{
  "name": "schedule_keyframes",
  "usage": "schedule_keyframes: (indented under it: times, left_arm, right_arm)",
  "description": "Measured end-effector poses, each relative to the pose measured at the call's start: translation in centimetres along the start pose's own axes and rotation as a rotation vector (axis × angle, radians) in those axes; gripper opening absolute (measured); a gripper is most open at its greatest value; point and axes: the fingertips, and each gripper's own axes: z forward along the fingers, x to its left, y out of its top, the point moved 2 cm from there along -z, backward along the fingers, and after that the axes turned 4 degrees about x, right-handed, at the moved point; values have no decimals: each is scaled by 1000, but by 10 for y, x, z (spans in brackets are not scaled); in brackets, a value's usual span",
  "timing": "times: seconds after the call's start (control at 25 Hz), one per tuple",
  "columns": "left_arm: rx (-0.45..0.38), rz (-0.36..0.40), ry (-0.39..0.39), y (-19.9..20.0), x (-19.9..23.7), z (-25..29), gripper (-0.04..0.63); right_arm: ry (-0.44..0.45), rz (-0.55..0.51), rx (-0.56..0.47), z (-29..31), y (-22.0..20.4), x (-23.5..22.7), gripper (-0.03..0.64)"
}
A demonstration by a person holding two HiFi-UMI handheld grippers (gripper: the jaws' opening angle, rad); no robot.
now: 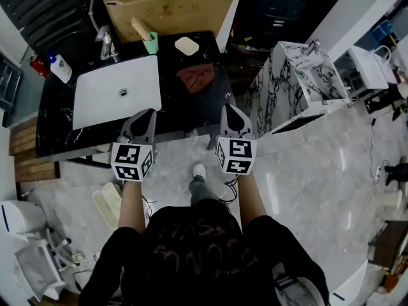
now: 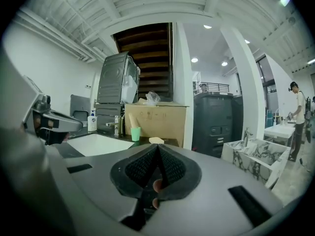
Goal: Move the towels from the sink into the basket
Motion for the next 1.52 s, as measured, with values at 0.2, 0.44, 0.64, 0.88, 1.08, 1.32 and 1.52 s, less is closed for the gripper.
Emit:
schedule_keyframes:
  times: [0.2,0.44,0.64,0.88,1.08,1.32,1.52]
  left_arm:
    - [28,-25,36,13,22,54,20]
    - [56,-65,92,18,48,99,21]
    - [80,-63,122,21,59,119,20]
    - [91,-77,149,23,72,124,20]
    - [100,-74,142,22,83,128,20]
    - [116,-67,117,15,89,133,20]
    - [126,-70,118,8,95,126,20]
  right_arm:
    - [49,12,29,63,8,-22,15]
    - [104,22,66,121,9,-38,15]
    - [154,36,84,153,9,-40,25]
    - [197,51,134,171,1,-34,92]
    - [192,85,150,183,-3,-30,168]
    - [248,89,223,195,-15,-14,287]
    - [279,54,311,207,-32,3,343]
